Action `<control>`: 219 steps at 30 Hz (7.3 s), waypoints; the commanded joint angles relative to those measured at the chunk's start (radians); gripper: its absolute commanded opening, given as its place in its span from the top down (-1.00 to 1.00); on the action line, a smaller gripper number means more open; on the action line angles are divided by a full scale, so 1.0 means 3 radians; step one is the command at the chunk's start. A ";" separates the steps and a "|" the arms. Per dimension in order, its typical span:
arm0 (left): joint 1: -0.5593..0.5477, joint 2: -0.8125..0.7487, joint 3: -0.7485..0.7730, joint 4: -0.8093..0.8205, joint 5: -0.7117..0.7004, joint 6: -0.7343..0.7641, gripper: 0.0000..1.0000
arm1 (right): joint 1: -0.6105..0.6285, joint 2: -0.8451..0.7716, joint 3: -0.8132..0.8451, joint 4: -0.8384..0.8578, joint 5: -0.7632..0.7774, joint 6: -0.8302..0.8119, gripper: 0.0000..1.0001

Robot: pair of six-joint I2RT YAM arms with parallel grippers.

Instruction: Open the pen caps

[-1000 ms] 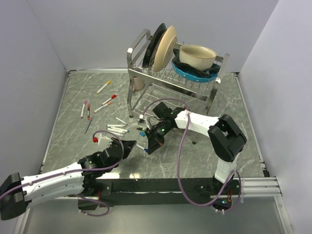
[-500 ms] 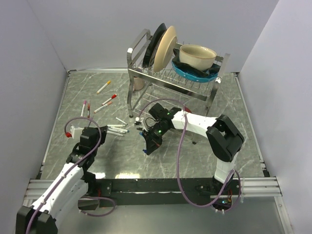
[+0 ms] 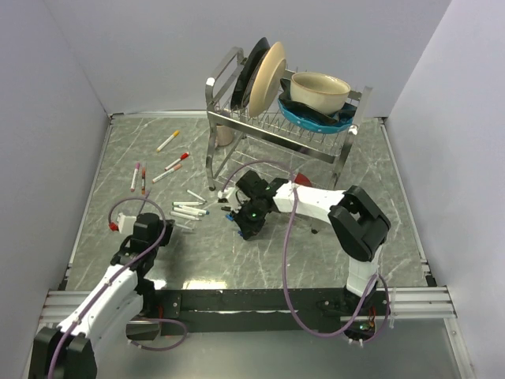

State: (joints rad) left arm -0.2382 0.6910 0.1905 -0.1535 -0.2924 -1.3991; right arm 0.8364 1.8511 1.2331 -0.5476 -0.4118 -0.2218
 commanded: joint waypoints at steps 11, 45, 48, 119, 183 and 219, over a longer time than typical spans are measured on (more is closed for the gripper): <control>0.0180 0.0503 0.0168 0.0190 -0.0033 0.0108 0.66 | 0.0393 0.0150 0.0001 0.0235 0.1209 -0.0089 0.33; 0.1464 0.1576 0.1660 -0.0050 0.1041 0.2473 -0.96 | 0.0413 -0.1103 -0.0112 -0.0102 0.0498 -0.0718 -0.04; 0.1479 0.2103 0.2064 -0.0285 0.0985 0.2816 -0.78 | 0.0474 -0.1139 -0.0122 -0.0113 0.0478 -0.0738 -0.04; 0.1162 0.2158 0.2515 -0.1248 0.1919 0.3396 0.98 | 0.0643 -0.1343 -0.0204 -0.0123 0.0233 -0.0897 0.08; -0.2350 0.1675 0.1047 0.1166 0.3455 0.1447 0.98 | 0.0852 -0.2484 -0.1799 0.0296 -0.0468 -0.3305 -0.15; -0.2131 0.0852 0.0791 0.0675 0.2964 0.1570 0.98 | 0.0883 -0.2279 -0.1743 0.0348 -0.0008 -0.3060 0.35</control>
State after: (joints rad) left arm -0.8890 0.9817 0.4404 0.0383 0.6041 -0.9543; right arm 1.1080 1.1671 0.6979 -0.4461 -0.4149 -1.1667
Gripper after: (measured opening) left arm 0.162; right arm 0.323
